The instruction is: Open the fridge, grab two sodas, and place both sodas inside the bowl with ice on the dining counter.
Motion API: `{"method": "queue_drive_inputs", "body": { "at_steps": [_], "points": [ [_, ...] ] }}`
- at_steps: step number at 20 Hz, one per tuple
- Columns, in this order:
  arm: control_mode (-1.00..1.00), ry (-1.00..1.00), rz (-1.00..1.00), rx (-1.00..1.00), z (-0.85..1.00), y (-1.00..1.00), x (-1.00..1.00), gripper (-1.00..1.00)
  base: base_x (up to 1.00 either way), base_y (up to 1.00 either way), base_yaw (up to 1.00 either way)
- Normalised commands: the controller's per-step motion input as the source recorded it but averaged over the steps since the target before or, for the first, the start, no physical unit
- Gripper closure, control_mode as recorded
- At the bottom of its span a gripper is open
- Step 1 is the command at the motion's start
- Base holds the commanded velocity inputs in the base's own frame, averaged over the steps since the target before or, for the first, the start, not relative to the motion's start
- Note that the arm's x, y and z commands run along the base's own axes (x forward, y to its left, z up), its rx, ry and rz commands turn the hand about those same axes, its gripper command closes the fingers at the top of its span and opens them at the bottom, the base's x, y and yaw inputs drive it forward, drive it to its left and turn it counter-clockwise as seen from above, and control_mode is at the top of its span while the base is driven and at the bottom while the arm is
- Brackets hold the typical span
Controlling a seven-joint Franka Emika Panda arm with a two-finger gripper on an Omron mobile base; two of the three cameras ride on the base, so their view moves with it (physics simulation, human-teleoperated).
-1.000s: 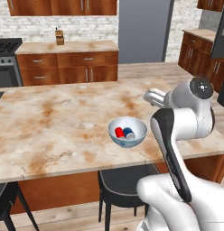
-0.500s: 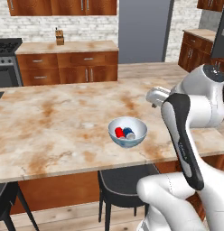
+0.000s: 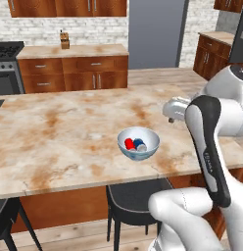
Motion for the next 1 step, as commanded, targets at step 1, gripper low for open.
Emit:
{"method": "queue_drive_inputs", "body": {
  "at_steps": [1],
  "points": [
    [-1.0,0.0,0.03,-0.02,-0.14,0.06,-0.36,-1.0,0.0,0.0,0.0]
  ]
}}
